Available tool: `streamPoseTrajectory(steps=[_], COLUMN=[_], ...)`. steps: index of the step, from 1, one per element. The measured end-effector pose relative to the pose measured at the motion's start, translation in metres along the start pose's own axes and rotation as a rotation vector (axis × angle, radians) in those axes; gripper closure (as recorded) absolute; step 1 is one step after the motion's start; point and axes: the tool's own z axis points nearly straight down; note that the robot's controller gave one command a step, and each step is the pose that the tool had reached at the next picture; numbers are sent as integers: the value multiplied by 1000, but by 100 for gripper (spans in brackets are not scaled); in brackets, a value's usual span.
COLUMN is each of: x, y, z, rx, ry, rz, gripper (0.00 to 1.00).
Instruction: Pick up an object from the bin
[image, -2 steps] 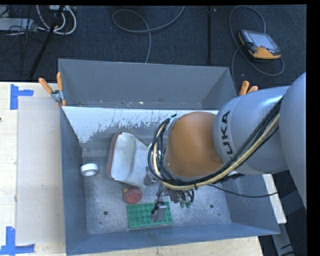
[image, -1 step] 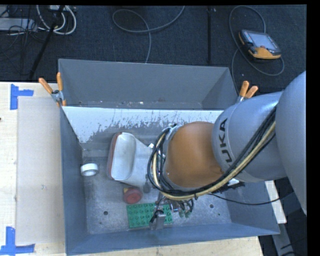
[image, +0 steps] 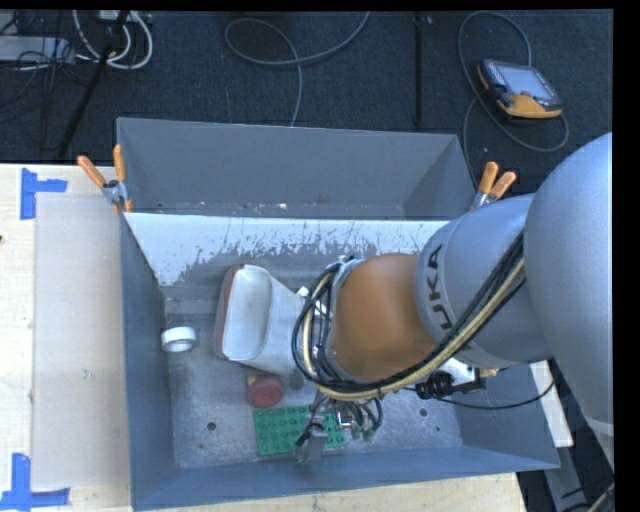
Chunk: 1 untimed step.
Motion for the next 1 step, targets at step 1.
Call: streamPoseTrajectory(steps=[1], x=[0], y=[3], z=[29], rx=[-1], ry=[-6], rz=[94], gripper=[0])
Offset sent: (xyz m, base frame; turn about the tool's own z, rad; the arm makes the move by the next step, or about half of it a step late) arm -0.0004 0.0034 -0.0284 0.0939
